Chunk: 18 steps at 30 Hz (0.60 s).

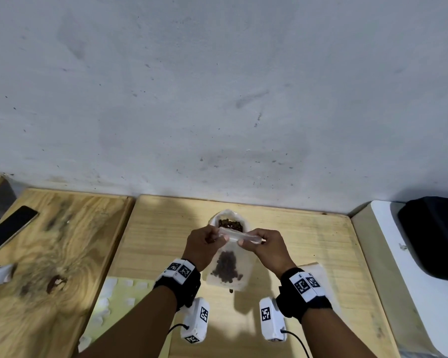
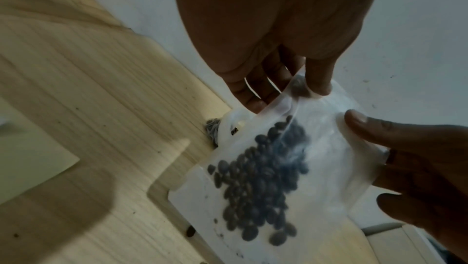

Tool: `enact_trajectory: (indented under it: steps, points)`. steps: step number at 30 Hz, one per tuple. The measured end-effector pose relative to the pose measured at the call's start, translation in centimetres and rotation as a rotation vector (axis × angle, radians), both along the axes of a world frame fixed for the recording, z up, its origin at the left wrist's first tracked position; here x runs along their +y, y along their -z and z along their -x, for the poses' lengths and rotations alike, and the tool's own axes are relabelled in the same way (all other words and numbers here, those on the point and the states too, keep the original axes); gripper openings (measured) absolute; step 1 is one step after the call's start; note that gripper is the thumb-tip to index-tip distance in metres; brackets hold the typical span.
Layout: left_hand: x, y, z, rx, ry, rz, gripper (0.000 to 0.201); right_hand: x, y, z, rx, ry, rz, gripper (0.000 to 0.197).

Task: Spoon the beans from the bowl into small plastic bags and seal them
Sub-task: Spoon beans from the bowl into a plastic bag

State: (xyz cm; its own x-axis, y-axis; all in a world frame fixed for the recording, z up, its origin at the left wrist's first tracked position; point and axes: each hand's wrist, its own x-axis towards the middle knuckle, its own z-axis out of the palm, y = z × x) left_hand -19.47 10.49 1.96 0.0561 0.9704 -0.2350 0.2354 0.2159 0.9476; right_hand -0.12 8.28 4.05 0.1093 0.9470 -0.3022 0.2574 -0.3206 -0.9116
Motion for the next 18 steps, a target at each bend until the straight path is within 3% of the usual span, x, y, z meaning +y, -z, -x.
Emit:
enact_trajectory:
  steps: [3, 7, 10, 12, 18]
  points:
    - [-0.1, 0.1, 0.0, 0.033, 0.032, -0.003, 0.044, 0.1, 0.2, 0.1, 0.025, -0.008, -0.006, 0.018]
    - [0.2, 0.1, 0.2, 0.028, 0.087, 0.015, 0.030, 0.5, -0.1, 0.1, -0.006, -0.047, -0.017, 0.017]
    - [0.5, -0.1, 0.2, 0.050, 0.095, -0.010, 0.046, 0.9, -0.3, 0.0, -0.047, -0.101, 0.011, 0.013]
    - [0.5, -0.4, 0.2, 0.054, 0.096, -0.026, 0.043, 1.0, -0.3, -0.1, -0.053, -0.116, 0.017, 0.013]
    - [0.4, -0.6, 0.5, -0.076, 0.062, 0.025, 0.047, 0.7, -0.2, -0.8, 0.095, -0.006, -0.010, 0.036]
